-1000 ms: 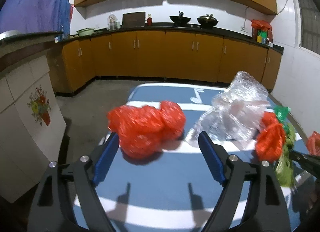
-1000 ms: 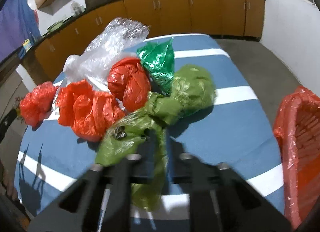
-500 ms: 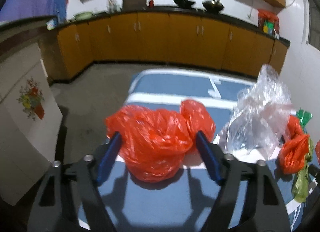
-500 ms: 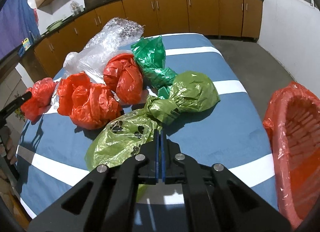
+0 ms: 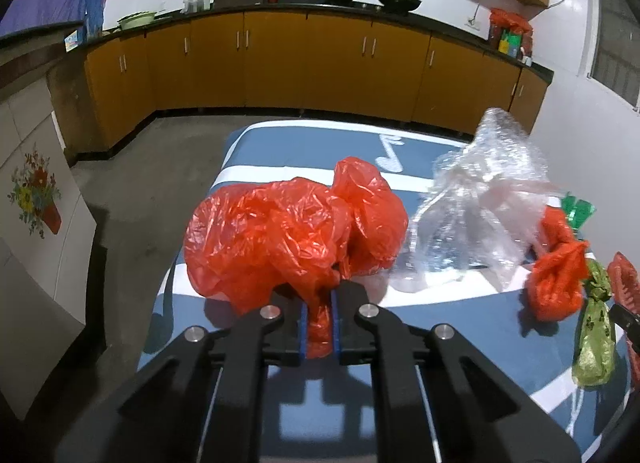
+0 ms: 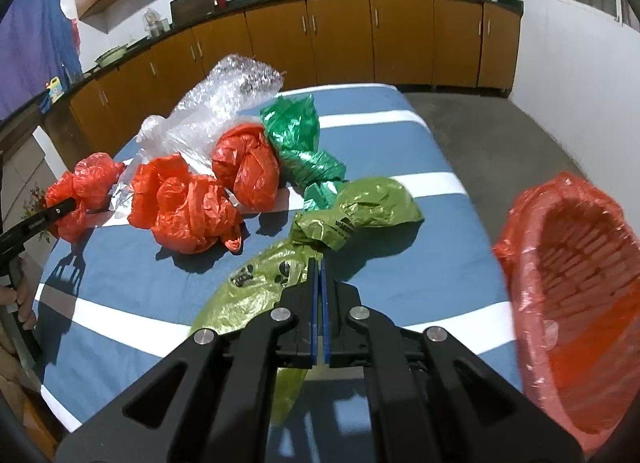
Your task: Collect trash
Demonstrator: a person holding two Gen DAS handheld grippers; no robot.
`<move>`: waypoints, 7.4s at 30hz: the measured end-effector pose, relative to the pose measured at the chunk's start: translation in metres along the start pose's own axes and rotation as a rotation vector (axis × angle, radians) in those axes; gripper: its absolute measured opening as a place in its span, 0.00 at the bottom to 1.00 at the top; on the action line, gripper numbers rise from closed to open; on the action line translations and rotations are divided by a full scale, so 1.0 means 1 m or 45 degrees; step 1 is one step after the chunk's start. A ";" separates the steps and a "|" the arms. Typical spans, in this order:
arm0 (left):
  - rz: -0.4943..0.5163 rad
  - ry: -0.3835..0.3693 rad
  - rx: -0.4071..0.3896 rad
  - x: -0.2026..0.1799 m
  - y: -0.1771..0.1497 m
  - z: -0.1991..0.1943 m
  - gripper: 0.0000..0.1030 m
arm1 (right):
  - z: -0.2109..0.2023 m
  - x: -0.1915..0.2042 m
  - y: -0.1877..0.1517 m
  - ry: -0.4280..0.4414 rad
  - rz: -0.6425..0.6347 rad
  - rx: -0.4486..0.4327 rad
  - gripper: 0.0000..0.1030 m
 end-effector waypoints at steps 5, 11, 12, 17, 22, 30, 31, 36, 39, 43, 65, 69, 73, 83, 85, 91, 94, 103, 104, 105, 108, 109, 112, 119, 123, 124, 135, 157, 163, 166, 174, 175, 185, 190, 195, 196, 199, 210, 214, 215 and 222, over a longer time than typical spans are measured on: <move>0.019 -0.048 -0.045 -0.014 -0.008 -0.025 0.09 | -0.018 -0.006 -0.002 -0.022 0.004 -0.046 0.01; 0.041 -0.122 -0.085 -0.033 -0.014 -0.054 0.09 | -0.035 -0.013 -0.006 -0.041 0.011 -0.092 0.01; 0.046 -0.133 -0.093 -0.037 -0.014 -0.059 0.09 | -0.038 -0.014 -0.007 -0.045 0.009 -0.098 0.01; 0.082 -0.198 -0.126 -0.062 -0.017 -0.083 0.09 | -0.053 -0.019 -0.009 -0.059 0.005 -0.134 0.01; 0.128 -0.257 -0.147 -0.089 -0.018 -0.100 0.09 | -0.065 -0.025 -0.008 -0.067 0.018 -0.167 0.01; 0.225 -0.349 -0.135 -0.140 -0.023 -0.109 0.09 | -0.087 -0.038 -0.009 -0.112 0.025 -0.220 0.01; 0.237 -0.360 -0.133 -0.146 -0.024 -0.109 0.09 | -0.091 -0.042 -0.009 -0.122 0.032 -0.229 0.01; 0.315 -0.433 -0.121 -0.189 -0.030 -0.110 0.09 | -0.108 -0.065 -0.013 -0.177 0.065 -0.263 0.01; 0.363 -0.474 -0.115 -0.219 -0.034 -0.108 0.09 | -0.118 -0.083 -0.018 -0.220 0.086 -0.276 0.01; 0.414 -0.537 -0.092 -0.256 -0.040 -0.104 0.09 | -0.128 -0.107 -0.025 -0.282 0.123 -0.281 0.01; 0.654 -0.741 0.101 -0.421 -0.081 -0.056 0.10 | -0.139 -0.211 -0.050 -0.416 0.329 -0.286 0.01; 0.672 -0.759 0.133 -0.436 -0.086 -0.050 0.11 | -0.137 -0.218 -0.051 -0.416 0.342 -0.290 0.01; 0.687 -0.763 0.149 -0.443 -0.092 -0.044 0.21 | -0.136 -0.223 -0.050 -0.398 0.337 -0.304 0.01; 0.635 -0.703 0.176 -0.417 -0.091 -0.031 0.36 | -0.129 -0.232 -0.064 -0.370 0.380 -0.266 0.05; 0.626 -0.675 0.158 -0.410 -0.090 -0.033 0.39 | -0.133 -0.229 -0.065 -0.387 0.375 -0.277 0.31; 0.616 -0.570 0.089 -0.387 -0.085 -0.041 0.46 | -0.141 -0.219 -0.060 -0.409 0.343 -0.313 0.46; 0.596 -0.513 0.057 -0.368 -0.083 -0.043 0.49 | -0.142 -0.211 -0.057 -0.405 0.331 -0.326 0.49; 0.491 -0.346 -0.008 -0.298 -0.069 -0.044 0.57 | -0.131 -0.174 -0.044 -0.338 0.253 -0.320 0.50; 0.472 -0.331 -0.016 -0.290 -0.067 -0.045 0.58 | -0.128 -0.169 -0.042 -0.327 0.240 -0.316 0.50; 0.447 -0.309 -0.026 -0.279 -0.064 -0.045 0.58 | -0.126 -0.164 -0.040 -0.316 0.229 -0.314 0.50; 0.376 -0.258 -0.044 -0.249 -0.057 -0.044 0.60 | -0.117 -0.144 -0.032 -0.276 0.189 -0.303 0.50; 0.360 -0.247 -0.048 -0.242 -0.055 -0.044 0.61 | -0.115 -0.139 -0.032 -0.268 0.181 -0.301 0.50; 0.300 -0.202 -0.066 -0.214 -0.051 -0.044 0.63 | -0.105 -0.119 -0.023 -0.230 0.136 -0.289 0.50; 0.182 -0.113 -0.095 -0.158 -0.042 -0.043 0.65 | -0.080 -0.079 -0.005 -0.146 0.063 -0.256 0.50; 0.131 -0.095 -0.102 -0.138 -0.038 -0.041 0.65 | -0.058 -0.060 0.011 -0.083 0.047 -0.223 0.50; 0.122 -0.096 -0.106 -0.134 -0.038 -0.041 0.65 | -0.054 -0.058 0.014 -0.070 0.047 -0.217 0.50; 0.100 -0.124 -0.141 -0.119 -0.024 -0.036 0.68 | 0.030 -0.021 0.062 0.015 0.006 -0.064 0.50; 0.325 -0.251 -0.008 -0.183 -0.013 0.011 0.75 | 0.056 -0.021 0.054 0.046 -0.064 0.116 0.31; 0.315 -0.284 0.110 -0.196 -0.015 0.034 0.67 | 0.044 -0.038 0.037 0.060 -0.024 0.115 0.31; 0.304 -0.314 0.145 -0.198 -0.018 0.040 0.48 | 0.040 -0.040 0.029 0.060 -0.021 0.116 0.31; 0.329 -0.322 0.094 -0.199 -0.025 0.026 0.31 | 0.029 -0.042 0.016 0.060 -0.009 0.107 0.31; 0.330 -0.324 0.088 -0.199 -0.026 0.024 0.31 | 0.027 -0.042 0.016 0.061 -0.008 0.105 0.31; 0.322 -0.343 0.044 -0.189 -0.035 -0.006 0.31 | 0.000 -0.043 0.010 0.039 -0.023 0.055 0.31; 0.340 -0.368 0.019 -0.195 -0.037 -0.024 0.31 | -0.017 -0.046 0.010 0.036 -0.001 0.015 0.31; 0.372 -0.400 -0.001 -0.210 -0.041 -0.039 0.31 | -0.040 -0.056 0.005 -0.012 0.017 -0.048 0.31; 0.380 -0.410 -0.003 -0.215 -0.043 -0.041 0.31 | -0.047 -0.059 0.004 -0.027 0.020 -0.066 0.31; 0.400 -0.433 -0.008 -0.228 -0.045 -0.046 0.31 | -0.061 -0.067 0.000 -0.069 0.023 -0.105 0.31; 0.486 -0.528 0.004 -0.283 -0.056 -0.057 0.31 | -0.103 -0.121 -0.032 -0.135 0.178 -0.177 0.31; 0.504 -0.562 0.014 -0.308 -0.060 -0.062 0.31 | -0.114 -0.138 -0.042 -0.164 0.235 -0.192 0.31; 0.512 -0.569 0.015 -0.312 -0.061 -0.063 0.31 | -0.117 -0.143 -0.044 -0.174 0.249 -0.197 0.31; 0.585 -0.647 0.039 -0.358 -0.073 -0.067 0.31 | -0.135 -0.171 -0.058 -0.218 0.341 -0.238 0.31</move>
Point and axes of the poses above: each gripper's, at about its wrist camera, not at the fingertips, and z roughly the way its jaws point, x to its left, y to its top, the point moved 4 cm from there along z, roughly the way its jaws point, and after that the axes turned 14 degrees about x, right-handed, at the moved point
